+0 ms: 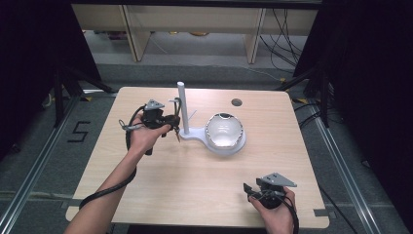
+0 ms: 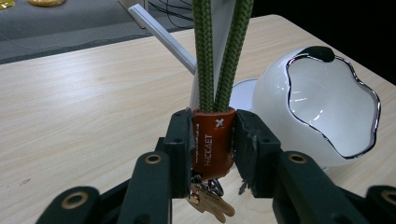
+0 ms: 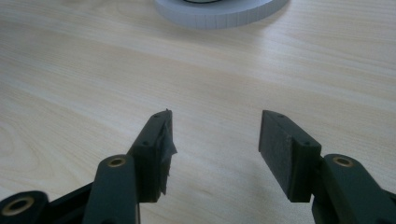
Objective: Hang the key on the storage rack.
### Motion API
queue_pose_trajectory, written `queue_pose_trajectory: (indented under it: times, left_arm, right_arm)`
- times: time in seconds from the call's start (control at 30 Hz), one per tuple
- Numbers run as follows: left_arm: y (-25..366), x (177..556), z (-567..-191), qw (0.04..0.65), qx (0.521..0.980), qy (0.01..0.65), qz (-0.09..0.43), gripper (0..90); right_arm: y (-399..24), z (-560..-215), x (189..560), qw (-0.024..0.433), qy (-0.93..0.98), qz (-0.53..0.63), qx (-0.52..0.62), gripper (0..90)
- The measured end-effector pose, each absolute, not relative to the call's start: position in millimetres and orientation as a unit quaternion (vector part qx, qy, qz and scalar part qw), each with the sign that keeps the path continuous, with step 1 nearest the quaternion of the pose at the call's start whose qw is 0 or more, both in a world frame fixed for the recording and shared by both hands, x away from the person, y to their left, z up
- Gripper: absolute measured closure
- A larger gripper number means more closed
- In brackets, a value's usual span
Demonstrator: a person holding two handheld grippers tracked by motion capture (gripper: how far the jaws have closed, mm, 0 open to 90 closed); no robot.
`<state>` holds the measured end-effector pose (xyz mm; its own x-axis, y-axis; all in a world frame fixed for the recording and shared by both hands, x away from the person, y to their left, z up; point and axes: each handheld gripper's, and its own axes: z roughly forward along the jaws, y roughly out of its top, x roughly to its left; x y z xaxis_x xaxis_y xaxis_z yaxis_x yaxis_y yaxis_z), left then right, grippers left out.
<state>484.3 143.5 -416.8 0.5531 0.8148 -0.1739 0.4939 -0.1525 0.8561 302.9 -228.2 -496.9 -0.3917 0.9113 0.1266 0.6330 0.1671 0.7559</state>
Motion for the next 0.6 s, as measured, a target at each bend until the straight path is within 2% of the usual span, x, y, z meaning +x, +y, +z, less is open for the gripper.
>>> queue_pose_trajectory:
  times: [0.3,0.6]
  left_arm:
    - [144.0,484.3,-418.2,0.466,0.743,0.447,0.172,64.5]
    - [150.2,478.5,-420.0,0.465,0.739,0.451,0.184,57.7]
  right_arm:
    - [-228.2,-496.1,301.9,0.179,0.741,0.381,0.523,45.6]
    - [-229.0,-496.5,302.5,0.185,0.742,0.38,0.52,45.6]
